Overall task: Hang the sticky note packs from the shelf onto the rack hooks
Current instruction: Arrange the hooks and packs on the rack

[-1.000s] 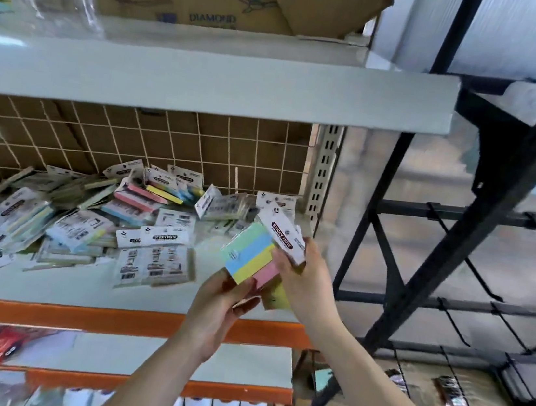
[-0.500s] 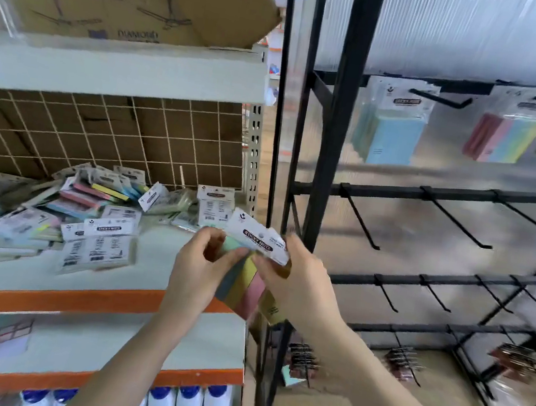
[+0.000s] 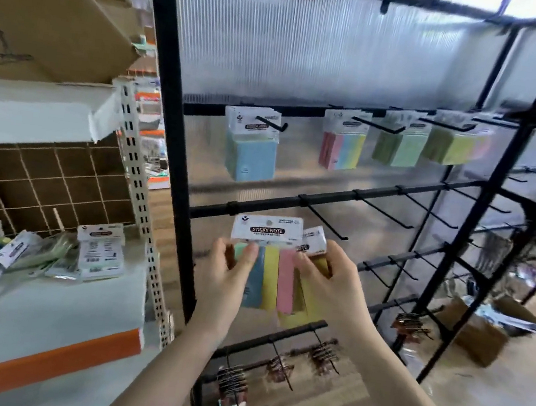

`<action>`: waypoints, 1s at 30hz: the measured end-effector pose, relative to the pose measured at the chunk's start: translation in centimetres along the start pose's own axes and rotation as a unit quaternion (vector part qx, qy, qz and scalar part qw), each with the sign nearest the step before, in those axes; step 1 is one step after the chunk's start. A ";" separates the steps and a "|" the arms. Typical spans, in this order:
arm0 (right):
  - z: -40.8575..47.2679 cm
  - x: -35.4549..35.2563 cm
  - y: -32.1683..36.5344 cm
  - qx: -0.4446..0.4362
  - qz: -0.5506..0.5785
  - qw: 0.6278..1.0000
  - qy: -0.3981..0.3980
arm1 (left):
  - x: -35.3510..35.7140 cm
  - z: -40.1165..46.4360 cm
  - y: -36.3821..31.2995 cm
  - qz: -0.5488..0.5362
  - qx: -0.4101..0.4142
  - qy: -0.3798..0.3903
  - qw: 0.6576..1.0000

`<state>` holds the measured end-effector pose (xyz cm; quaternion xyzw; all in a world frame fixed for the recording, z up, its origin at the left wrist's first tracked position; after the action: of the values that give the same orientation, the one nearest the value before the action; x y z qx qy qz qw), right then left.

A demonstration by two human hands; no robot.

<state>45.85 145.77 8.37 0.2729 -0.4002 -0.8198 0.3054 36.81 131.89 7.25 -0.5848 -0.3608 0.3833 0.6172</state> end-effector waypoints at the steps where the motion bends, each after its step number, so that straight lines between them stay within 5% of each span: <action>1: 0.3 -0.9 -0.1 -0.003 -0.007 1.000 -0.013 | 0.9 0.5 -0.2 -0.002 -0.002 0.016 1.000; 18: 10.7 -11.1 -3.8 -0.060 -0.129 0.975 -0.171 | 15.4 11.3 -5.6 0.062 0.083 0.213 0.972; 30: 16.8 -14.8 -3.3 -0.146 -0.126 0.961 -0.200 | 19.5 15.4 -10.4 0.014 0.224 0.130 0.966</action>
<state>43.08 166.25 17.57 0.1045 -0.2914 -0.9390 0.1499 32.27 155.98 18.41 -0.4816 -0.1741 0.3836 0.7685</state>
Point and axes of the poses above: each hand's wrist, its own z-axis towards the middle knuckle, its own x-axis out of the palm, y = z × x, the point moved 4 cm from there along z, towards the middle knuckle, and after that the axes turned 14 degrees about -x, right-handed, at the moved point
